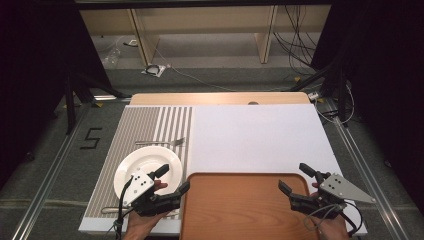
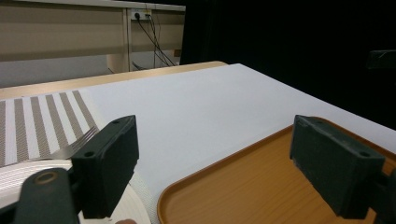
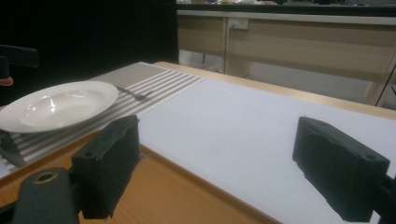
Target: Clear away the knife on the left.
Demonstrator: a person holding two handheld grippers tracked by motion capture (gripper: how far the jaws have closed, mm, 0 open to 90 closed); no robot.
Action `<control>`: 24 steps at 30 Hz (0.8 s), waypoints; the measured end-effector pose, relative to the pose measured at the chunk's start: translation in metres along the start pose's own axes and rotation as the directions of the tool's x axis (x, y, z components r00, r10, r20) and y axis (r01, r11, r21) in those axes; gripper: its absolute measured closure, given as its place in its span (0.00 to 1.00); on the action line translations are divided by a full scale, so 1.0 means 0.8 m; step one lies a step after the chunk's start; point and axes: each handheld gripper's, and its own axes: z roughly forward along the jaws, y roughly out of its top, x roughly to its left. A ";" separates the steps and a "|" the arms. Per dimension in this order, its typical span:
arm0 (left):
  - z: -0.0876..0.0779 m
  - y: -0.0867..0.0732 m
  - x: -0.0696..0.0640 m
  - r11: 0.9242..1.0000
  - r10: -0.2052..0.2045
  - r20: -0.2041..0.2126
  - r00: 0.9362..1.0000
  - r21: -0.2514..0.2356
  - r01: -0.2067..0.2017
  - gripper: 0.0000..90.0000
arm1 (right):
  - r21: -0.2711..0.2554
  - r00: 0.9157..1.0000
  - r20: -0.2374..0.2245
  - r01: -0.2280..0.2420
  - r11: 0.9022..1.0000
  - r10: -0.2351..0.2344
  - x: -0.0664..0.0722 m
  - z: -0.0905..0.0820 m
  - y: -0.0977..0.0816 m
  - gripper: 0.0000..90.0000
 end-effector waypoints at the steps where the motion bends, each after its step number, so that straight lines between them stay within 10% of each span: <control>1: 0.000 0.000 0.000 1.000 0.000 0.000 1.000 0.000 0.000 0.17 | 0.000 1.000 0.000 0.000 1.000 0.000 0.000 0.000 0.000 0.18; 24: -0.019 0.025 0.014 0.998 0.043 -0.022 0.999 0.046 -0.042 0.18 | 0.001 1.000 0.004 -0.004 1.000 0.004 0.000 -0.002 0.000 0.18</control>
